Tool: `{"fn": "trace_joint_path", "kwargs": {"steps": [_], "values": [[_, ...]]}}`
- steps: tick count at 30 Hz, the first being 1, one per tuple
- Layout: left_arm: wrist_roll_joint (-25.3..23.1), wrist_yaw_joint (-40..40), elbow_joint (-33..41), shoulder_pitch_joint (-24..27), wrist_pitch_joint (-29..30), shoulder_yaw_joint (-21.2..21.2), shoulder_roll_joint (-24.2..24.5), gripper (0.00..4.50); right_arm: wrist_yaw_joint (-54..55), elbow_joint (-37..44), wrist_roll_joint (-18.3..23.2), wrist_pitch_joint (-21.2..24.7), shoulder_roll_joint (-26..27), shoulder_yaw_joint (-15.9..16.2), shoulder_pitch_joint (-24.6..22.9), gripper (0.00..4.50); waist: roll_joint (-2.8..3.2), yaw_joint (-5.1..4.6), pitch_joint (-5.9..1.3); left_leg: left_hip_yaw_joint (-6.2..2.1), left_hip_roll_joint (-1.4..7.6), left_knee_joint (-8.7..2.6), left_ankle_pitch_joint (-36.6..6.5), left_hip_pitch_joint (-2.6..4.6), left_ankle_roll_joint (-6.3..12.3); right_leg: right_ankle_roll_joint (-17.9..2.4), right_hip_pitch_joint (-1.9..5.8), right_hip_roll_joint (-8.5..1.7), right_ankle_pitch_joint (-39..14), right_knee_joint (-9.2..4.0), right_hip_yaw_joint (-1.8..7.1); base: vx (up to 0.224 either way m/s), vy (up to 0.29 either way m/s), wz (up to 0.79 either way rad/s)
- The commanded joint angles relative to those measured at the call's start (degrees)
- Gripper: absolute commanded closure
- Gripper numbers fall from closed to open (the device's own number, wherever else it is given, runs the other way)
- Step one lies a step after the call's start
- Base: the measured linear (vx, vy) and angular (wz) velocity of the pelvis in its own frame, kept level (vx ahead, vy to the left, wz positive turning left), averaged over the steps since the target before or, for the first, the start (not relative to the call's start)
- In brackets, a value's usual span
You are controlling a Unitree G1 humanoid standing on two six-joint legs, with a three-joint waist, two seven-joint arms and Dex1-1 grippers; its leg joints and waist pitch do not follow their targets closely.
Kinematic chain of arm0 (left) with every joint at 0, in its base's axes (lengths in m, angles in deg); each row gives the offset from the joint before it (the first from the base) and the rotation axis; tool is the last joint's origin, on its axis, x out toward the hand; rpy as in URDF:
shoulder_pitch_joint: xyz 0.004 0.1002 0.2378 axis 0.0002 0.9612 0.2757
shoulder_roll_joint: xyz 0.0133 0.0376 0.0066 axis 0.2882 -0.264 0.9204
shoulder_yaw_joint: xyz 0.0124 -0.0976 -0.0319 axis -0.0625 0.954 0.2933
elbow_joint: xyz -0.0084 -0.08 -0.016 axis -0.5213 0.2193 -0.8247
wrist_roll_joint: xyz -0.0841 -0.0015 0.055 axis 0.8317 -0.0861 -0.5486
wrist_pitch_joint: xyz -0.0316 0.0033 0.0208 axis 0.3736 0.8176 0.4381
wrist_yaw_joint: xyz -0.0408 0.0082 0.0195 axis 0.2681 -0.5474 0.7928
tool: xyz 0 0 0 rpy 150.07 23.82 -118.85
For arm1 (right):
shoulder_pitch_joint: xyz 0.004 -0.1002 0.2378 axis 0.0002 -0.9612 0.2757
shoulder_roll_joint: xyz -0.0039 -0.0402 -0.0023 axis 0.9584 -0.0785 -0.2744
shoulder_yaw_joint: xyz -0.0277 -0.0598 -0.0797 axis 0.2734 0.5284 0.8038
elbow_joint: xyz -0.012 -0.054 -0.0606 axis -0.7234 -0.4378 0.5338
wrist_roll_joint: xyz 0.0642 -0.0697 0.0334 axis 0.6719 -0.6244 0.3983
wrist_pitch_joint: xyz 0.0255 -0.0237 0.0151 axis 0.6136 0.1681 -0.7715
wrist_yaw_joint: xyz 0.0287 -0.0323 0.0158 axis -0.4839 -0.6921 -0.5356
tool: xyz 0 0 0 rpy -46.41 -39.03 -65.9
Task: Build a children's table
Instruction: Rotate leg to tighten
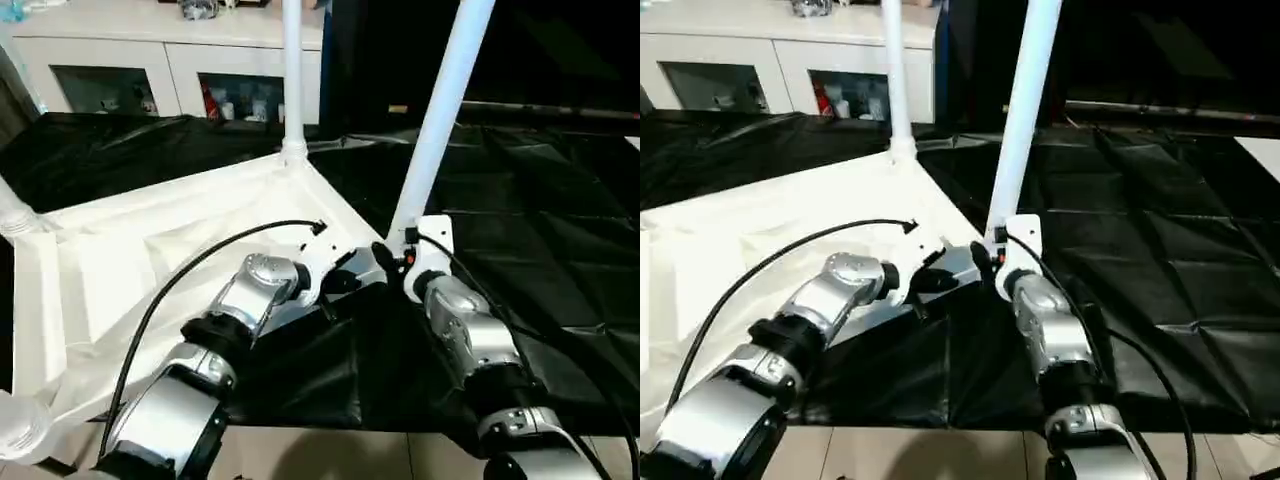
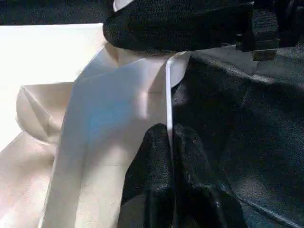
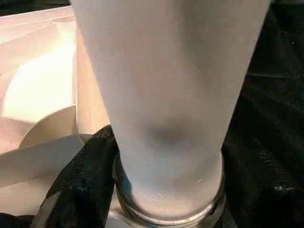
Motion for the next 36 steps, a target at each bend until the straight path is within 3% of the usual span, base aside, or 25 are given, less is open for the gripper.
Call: {"fn": "trace_joint_path", "kwargs": {"steps": [1,4,6,7,10,12,13,15,19,27,36], "values": [[0.8,-2.8,-1.4,0.1,-2.4,1.4,-0.3,4.50,-6.9,0.3,3.0,0.9,3.0,2.8,-0.5,1.21,-0.54,-0.15,-2.44,-1.25,2.23,-3.99,-15.2,0.35,0.52,-9.4,1.19,-3.47,-13.9,-5.30,2.61,0.000,0.000,0.00],[1.1,-1.2,-0.7,0.5,-2.8,1.6,0.8,4.50,-10.7,1.9,4.3,2.0,1.4,2.5,-0.7,0.98,-0.57,-0.15,-2.39,-1.32,2.27,-4.04,-15.1,0.11,1.29,-9.5,1.38,-3.49,-13.9,-5.27,2.54,0.000,0.000,0.00],[1.5,0.5,-0.6,0.7,-3.8,1.6,1.4,4.50,-13.0,2.7,3.9,2.5,-0.1,3.7,-0.9,0.79,-0.61,-0.28,-2.63,-1.45,2.26,-4.00,-13.5,-0.27,1.53,-9.2,1.80,-3.48,-12.6,-5.07,2.41,0.000,0.000,0.00],[1.8,2.1,-0.2,1.0,-4.1,1.7,2.3,4.50,-16.2,4.2,3.7,3.3,-2.1,5.1,-1.5,0.70,-0.54,-0.36,-2.63,-1.37,2.33,-3.97,-13.0,-0.22,1.57,-9.5,1.60,-3.42,-11.6,-4.98,2.46,0.000,0.000,0.00],[4.0,11.7,2.0,3.0,-8.4,1.7,5.5,4.50,-29.7,10.7,4.2,5.0,-9.9,9.3,-4.4,0.70,-0.68,-0.06,-2.84,-1.10,2.25,-3.32,-9.8,-0.38,3.53,-10.9,1.90,-3.25,-4.6,-4.38,2.48,0.000,0.000,0.00],[4.6,13.8,2.8,3.5,-8.7,1.7,6.1,4.50,-31.9,11.7,4.4,5.1,-11.2,9.7,-4.9,0.70,-0.77,-0.05,-3.04,-1.01,2.14,-2.99,-7.8,-0.55,5.24,-12.0,1.98,-3.20,-0.6,-3.85,2.37,0.000,0.000,0.00],[6.2,19.1,5.3,4.6,-7.7,1.5,7.9,4.50,-35.6,13.4,4.6,5.0,-14.0,10.2,-5.7,0.70,-0.71,-0.03,-3.16,-0.95,2.20,-2.88,-7.1,-0.50,5.54,-12.5,1.89,-3.21,0.3,-3.71,2.37,0.000,0.000,0.00],[6.7,21.6,6.3,5.1,-7.8,1.1,9.0,4.50,-37.2,13.8,4.6,4.9,-15.0,10.2,-5.8,0.70,-0.42,0.15,-3.11,-0.81,2.37,-2.74,-5.7,-0.56,6.28,-13.9,1.71,-3.09,2.4,-3.40,2.24,0.000,0.000,0.00],[8.0,27.9,9.3,6.7,-6.4,0.2,11.7,4.50,-40.0,13.7,4.9,4.4,-16.7,10.4,-5.3,0.70,-0.19,0.26,-2.96,-0.68,2.73,-2.97,-8.8,-0.20,4.95,-15.2,1.36,-3.17,-1.7,-3.57,2.17,0.000,0.000,0.00],[9.2,32.3,13.2,8.5,-4.5,-0.1,13.0,4.50,-44.3,14.6,4.2,4.5,-18.0,13.2,-5.9,0.70,-0.27,1.19,-2.87,-0.58,2.77,-3.04,-8.6,-0.18,3.83,-14.2,1.26,-3.30,-2.7,-3.49,2.34,0.000,0.000,0.00],[8.8,31.7,13.7,8.6,-3.9,0.5,12.9,4.50,-44.1,13.2,4.0,4.1,-17.8,13.2,-5.3,1.45,-0.39,1.21,-3.02,-0.62,2.56,-2.85,-7.1,-0.33,4.19,-13.9,1.43,-3.24,-1.4,-3.30,2.27,0.000,0.000,0.00]]}}
